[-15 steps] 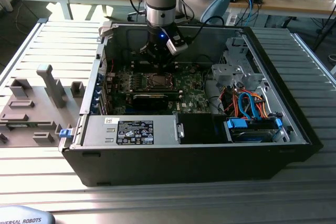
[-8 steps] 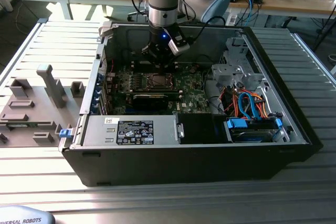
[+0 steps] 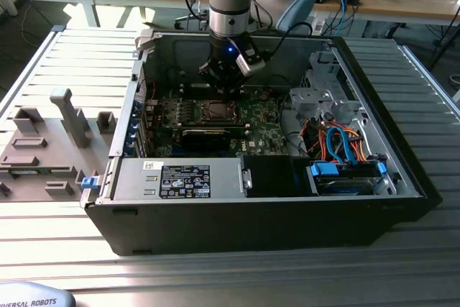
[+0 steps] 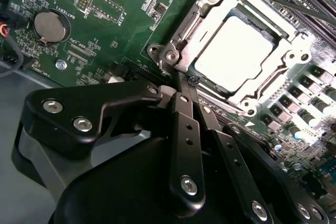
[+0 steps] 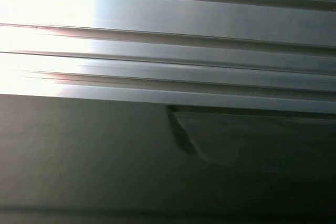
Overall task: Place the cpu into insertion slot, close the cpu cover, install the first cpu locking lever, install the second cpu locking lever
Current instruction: 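Install the first cpu locking lever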
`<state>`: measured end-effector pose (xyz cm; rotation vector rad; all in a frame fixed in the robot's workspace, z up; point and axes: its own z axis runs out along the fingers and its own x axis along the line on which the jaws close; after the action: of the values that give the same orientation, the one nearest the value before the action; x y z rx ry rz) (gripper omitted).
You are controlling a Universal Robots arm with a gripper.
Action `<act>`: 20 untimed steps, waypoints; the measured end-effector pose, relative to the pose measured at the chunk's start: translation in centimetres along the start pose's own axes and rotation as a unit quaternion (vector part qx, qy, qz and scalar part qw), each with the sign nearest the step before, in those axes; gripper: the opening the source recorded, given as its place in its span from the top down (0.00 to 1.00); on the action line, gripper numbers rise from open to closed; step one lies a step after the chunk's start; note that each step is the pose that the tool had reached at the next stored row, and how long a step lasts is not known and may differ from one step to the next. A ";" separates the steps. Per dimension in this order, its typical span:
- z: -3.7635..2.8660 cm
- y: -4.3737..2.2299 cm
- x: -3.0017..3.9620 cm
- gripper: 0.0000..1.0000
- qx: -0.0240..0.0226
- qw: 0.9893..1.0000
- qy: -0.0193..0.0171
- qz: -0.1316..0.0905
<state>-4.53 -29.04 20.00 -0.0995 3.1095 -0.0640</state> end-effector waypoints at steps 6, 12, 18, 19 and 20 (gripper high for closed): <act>-0.86 -0.02 -0.03 0.89 0.000 1.000 -0.001 0.000; -0.96 -0.33 0.00 0.89 0.000 1.000 -0.001 0.000; -0.93 -1.14 0.05 0.89 0.000 1.000 -0.001 0.000; -0.92 -1.25 0.05 0.89 0.000 1.000 -0.001 0.000; -0.92 -1.45 0.07 0.89 0.000 1.000 -0.001 0.000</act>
<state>-4.53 -30.46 20.97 -0.0994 3.1080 -0.0636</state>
